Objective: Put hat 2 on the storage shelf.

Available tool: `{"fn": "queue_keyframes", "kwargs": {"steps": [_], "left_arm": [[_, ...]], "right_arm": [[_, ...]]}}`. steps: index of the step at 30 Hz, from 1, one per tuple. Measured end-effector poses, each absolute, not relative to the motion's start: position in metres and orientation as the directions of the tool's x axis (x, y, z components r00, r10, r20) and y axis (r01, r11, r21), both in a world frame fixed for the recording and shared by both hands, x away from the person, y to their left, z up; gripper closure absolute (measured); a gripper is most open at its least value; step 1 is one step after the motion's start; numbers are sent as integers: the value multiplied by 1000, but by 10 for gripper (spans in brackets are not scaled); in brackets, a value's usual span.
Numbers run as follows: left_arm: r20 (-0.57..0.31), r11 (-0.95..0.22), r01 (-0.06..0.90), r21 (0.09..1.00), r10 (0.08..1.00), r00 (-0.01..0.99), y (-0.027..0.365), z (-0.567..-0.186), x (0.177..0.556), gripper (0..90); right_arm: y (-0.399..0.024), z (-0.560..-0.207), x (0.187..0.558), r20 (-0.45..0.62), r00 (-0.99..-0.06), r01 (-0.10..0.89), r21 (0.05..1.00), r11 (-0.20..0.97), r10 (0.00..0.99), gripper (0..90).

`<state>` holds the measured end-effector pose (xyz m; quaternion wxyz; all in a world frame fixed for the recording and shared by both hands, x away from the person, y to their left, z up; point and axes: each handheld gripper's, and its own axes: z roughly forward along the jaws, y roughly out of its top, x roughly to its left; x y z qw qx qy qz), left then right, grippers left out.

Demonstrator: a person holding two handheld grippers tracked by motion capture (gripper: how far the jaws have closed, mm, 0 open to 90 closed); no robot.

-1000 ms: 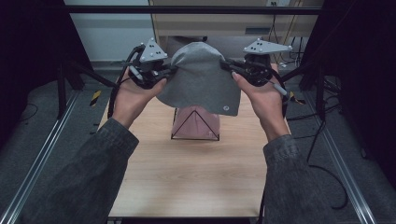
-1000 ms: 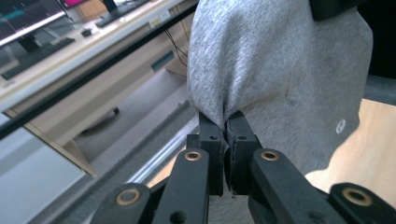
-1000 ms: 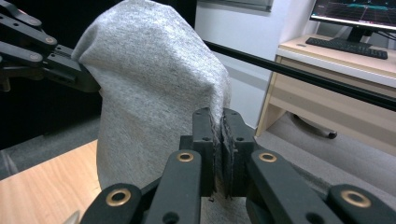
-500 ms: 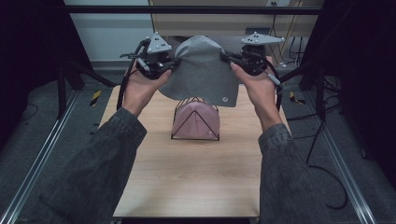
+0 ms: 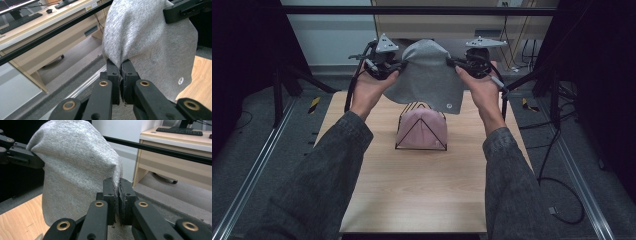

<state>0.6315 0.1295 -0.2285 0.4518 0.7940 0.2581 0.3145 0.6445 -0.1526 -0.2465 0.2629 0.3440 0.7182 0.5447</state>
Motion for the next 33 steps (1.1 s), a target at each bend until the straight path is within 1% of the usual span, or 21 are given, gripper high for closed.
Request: {"fn": "queue_keyframes", "kwargs": {"steps": [14,29,33], "left_arm": [[275,-462,124,878,699,660,131,-233,630,873],[244,-435,140,889,711,659,136,-247,637,872],[250,-438,137,889,712,656,135,-252,638,871]], "right_arm": [[-149,-248,644,-16,-626,210,959,188,780,857],[-145,-254,646,-18,-616,220,956,194,787,857],[-143,-259,646,-17,-612,224,955,194,791,857]]}}
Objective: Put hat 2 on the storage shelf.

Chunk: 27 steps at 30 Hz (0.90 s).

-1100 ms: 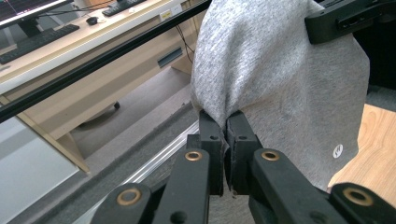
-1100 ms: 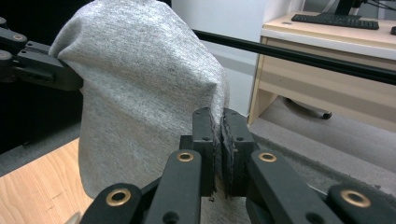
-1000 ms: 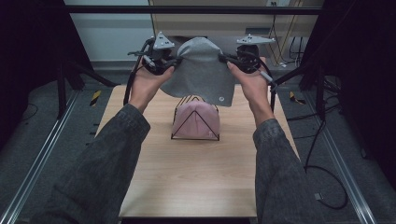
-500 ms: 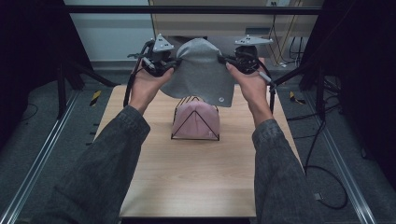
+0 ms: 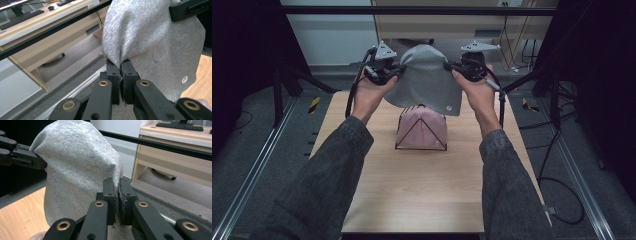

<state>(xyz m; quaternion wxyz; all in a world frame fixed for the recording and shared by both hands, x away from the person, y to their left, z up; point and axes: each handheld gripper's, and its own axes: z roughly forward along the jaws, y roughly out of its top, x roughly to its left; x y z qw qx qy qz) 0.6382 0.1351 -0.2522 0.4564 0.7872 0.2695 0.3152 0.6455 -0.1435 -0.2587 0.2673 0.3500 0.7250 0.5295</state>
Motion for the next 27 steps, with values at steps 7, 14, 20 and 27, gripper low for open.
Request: {"fn": "queue_keyframes", "kwargs": {"steps": [7,14,20,27], "left_arm": [[243,-439,147,886,710,661,138,-265,638,870],[224,-440,169,882,707,671,140,-278,632,870],[218,-449,185,874,703,677,140,-285,624,870],[202,-452,209,867,703,682,142,-294,621,870]], "right_arm": [[-143,-265,644,-18,-618,234,950,206,786,857],[-142,-278,635,-17,-635,252,941,228,773,857],[-142,-288,630,-7,-636,269,935,230,772,856],[-138,-300,625,-18,-640,285,923,260,768,856]]}}
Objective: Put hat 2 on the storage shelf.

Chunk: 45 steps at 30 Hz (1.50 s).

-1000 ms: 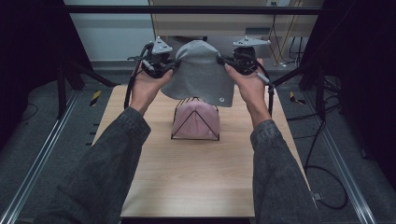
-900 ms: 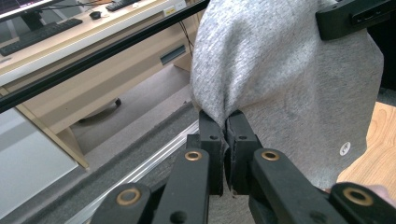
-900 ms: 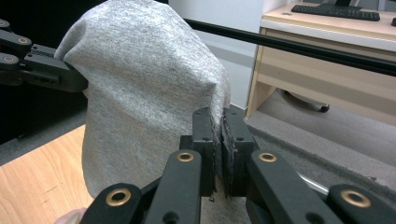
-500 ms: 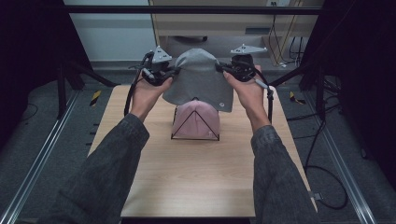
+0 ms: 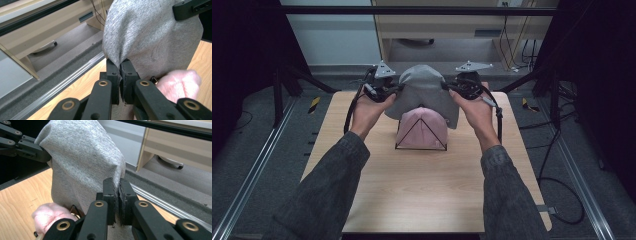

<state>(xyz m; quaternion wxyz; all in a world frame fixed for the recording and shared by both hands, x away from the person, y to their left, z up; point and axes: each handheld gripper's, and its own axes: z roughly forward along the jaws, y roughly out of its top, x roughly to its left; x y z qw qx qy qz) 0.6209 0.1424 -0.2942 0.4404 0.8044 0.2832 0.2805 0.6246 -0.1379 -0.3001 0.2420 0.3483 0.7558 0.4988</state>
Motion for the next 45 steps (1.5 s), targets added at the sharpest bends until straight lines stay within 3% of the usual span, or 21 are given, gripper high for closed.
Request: {"fn": "queue_keyframes", "kwargs": {"steps": [45], "left_arm": [[165,-490,291,822,694,701,151,-353,612,867]], "right_arm": [[-130,-359,622,-17,-643,364,872,326,765,850]]}}
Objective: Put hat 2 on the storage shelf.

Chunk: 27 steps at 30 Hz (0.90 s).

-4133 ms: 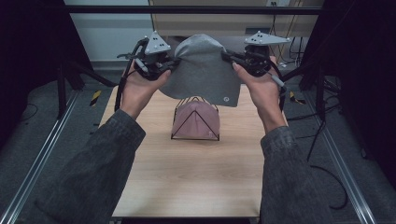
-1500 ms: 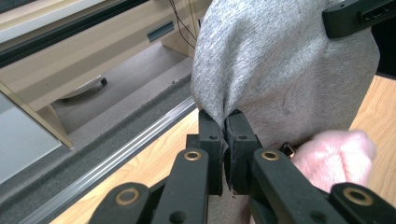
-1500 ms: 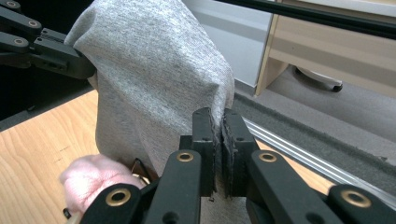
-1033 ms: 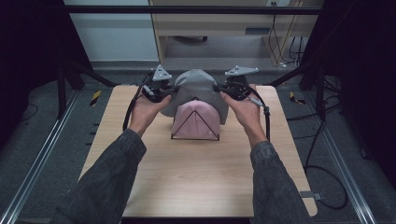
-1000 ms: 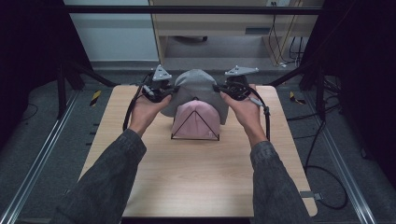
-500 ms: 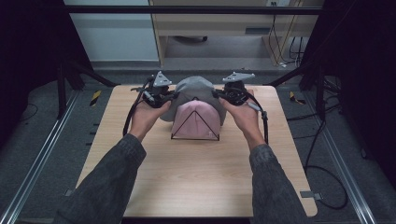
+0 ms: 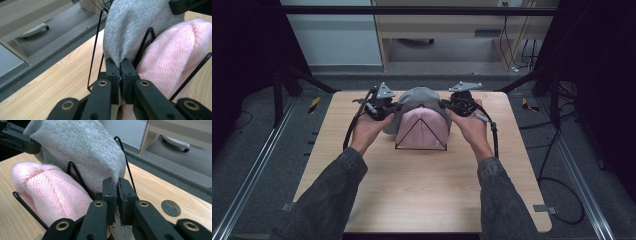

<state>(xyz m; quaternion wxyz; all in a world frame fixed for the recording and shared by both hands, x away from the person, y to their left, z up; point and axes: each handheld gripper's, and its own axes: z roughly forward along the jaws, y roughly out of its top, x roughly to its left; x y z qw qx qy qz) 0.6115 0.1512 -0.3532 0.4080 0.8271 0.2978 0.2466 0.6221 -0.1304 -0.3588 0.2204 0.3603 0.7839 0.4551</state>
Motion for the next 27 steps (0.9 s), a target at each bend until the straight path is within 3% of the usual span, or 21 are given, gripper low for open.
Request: {"fn": "queue_keyframes", "kwargs": {"steps": [15,23,24,26,27], "left_arm": [[99,-457,342,821,704,703,155,-367,611,859],[83,-451,373,811,719,690,160,-371,612,819],[87,-451,373,811,723,686,159,-371,612,753],[92,-443,367,818,730,677,160,-370,610,726],[86,-428,363,827,736,672,160,-369,609,665]], "right_arm": [[-129,-363,622,-7,-647,396,852,344,762,828],[-136,-366,618,8,-637,401,858,322,771,690],[-139,-366,616,9,-630,404,858,317,776,653],[-139,-365,615,11,-626,407,857,315,780,631],[-141,-363,613,5,-618,402,861,311,786,575]]}}
